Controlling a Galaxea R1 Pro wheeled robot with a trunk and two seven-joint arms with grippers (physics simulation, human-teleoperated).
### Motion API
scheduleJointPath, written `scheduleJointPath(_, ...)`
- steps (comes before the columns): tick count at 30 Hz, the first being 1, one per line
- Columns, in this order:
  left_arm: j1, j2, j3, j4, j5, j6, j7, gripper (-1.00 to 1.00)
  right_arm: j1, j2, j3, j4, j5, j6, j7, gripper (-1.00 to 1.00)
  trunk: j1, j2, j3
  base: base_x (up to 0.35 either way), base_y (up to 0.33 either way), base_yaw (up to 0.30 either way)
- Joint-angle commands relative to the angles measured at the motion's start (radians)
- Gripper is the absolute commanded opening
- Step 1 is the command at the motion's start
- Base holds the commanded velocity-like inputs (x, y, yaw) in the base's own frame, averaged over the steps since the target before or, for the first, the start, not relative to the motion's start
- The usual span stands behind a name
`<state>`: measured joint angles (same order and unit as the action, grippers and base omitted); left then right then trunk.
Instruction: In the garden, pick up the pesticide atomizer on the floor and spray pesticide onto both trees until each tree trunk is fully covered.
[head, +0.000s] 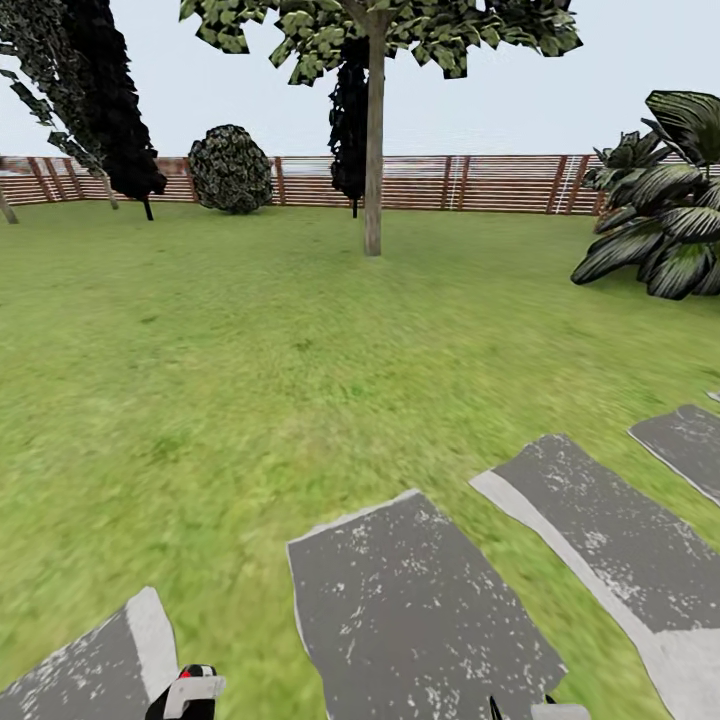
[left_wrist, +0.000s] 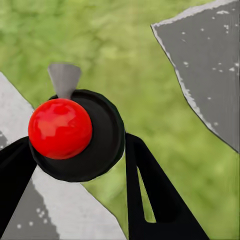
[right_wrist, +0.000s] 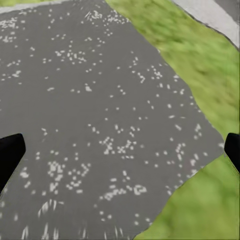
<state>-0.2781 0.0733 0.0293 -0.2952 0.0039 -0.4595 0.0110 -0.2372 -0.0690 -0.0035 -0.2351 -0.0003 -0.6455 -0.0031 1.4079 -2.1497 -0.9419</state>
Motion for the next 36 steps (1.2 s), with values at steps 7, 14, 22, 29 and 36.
scheduleJointPath(7,0.000,0.003,0.002,-0.011,0.000,-0.003,0.000,-1.00,-0.001,0.001,0.000,0.002,0.000,-0.003,-0.001,1.00,0.000,0.000,-0.001,0.339,0.000,0.000)
scheduleJointPath(14,0.000,0.005,0.003,-0.007,-0.002,-0.003,0.003,-1.00,-0.001,0.003,0.000,0.000,0.000,-0.002,-0.002,1.00,0.000,0.000,-0.001,0.339,0.000,0.000)
scheduleJointPath(22,0.000,0.005,0.003,-0.003,-0.002,-0.002,0.003,-1.00,-0.001,0.007,0.002,0.001,0.002,-0.002,-0.002,1.00,0.000,0.000,-0.001,0.339,0.000,0.000)
scheduleJointPath(29,0.000,0.003,0.001,0.001,-0.004,-0.003,0.003,-1.00,-0.001,0.008,0.002,-0.002,0.002,-0.002,0.000,1.00,0.000,0.000,-0.001,0.339,0.000,0.000)
scheduleJointPath(36,0.000,0.003,0.000,0.001,-0.005,-0.003,0.003,-1.00,-0.001,0.008,0.005,-0.001,0.002,-0.002,0.000,1.00,0.000,0.000,-0.001,0.339,0.000,0.000)
